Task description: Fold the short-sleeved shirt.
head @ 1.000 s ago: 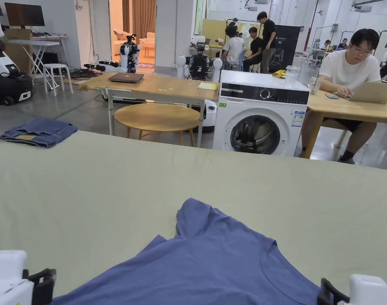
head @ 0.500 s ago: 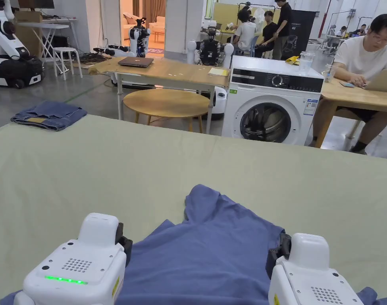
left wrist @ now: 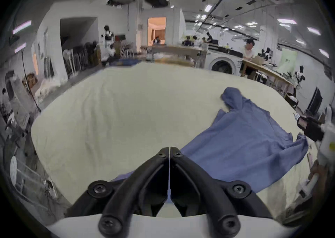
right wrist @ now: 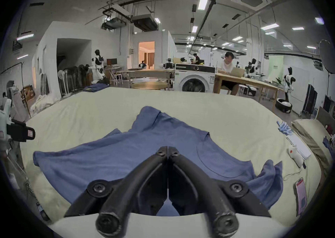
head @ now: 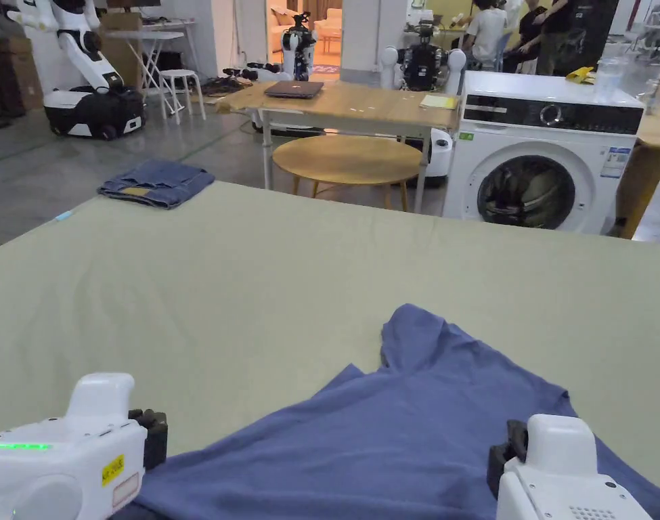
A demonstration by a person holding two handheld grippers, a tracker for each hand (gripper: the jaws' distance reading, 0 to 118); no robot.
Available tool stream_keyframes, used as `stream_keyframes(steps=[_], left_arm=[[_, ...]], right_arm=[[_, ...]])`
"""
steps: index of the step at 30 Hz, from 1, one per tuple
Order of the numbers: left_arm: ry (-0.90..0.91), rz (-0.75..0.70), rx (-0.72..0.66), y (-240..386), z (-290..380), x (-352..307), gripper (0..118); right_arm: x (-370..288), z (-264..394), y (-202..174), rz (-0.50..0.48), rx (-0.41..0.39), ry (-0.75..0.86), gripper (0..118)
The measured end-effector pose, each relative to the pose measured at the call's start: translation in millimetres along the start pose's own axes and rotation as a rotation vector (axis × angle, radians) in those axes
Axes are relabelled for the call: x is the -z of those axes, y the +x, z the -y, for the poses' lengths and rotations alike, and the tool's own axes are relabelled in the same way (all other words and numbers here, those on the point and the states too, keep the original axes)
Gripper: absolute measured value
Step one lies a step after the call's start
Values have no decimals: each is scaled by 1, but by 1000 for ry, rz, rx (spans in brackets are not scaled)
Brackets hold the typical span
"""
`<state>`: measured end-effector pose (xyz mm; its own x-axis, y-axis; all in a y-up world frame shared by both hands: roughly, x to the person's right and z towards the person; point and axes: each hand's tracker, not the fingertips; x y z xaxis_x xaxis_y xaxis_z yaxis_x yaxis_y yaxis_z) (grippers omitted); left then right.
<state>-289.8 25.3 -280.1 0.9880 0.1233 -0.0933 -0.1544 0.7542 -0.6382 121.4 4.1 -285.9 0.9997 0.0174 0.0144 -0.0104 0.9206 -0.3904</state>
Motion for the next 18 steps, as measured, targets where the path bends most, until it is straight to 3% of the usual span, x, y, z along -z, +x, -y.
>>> stream_keyframes(steps=[4,5,7,9,11,18], left_arm=[[-113,-19,-130,-42,-13,18,0],[-128,-12,-160,-51,-15,23,8],[-179,9,-207,-62,-19,32,36],[-217,7,-233,-69,-20,41,46],[-262,-42,-221,-70,-17,47,52],[-396,-132,-250,-67,11,71,52]], right_arm=[[9,5,-8,-15,-17,-28,0],[9,6,-10,-21,-19,-35,0],[13,8,-14,-31,-26,-48,0],[15,10,-17,-36,-34,-60,0],[16,12,-18,-40,-41,-69,0],[19,18,-20,-40,-60,-99,0]])
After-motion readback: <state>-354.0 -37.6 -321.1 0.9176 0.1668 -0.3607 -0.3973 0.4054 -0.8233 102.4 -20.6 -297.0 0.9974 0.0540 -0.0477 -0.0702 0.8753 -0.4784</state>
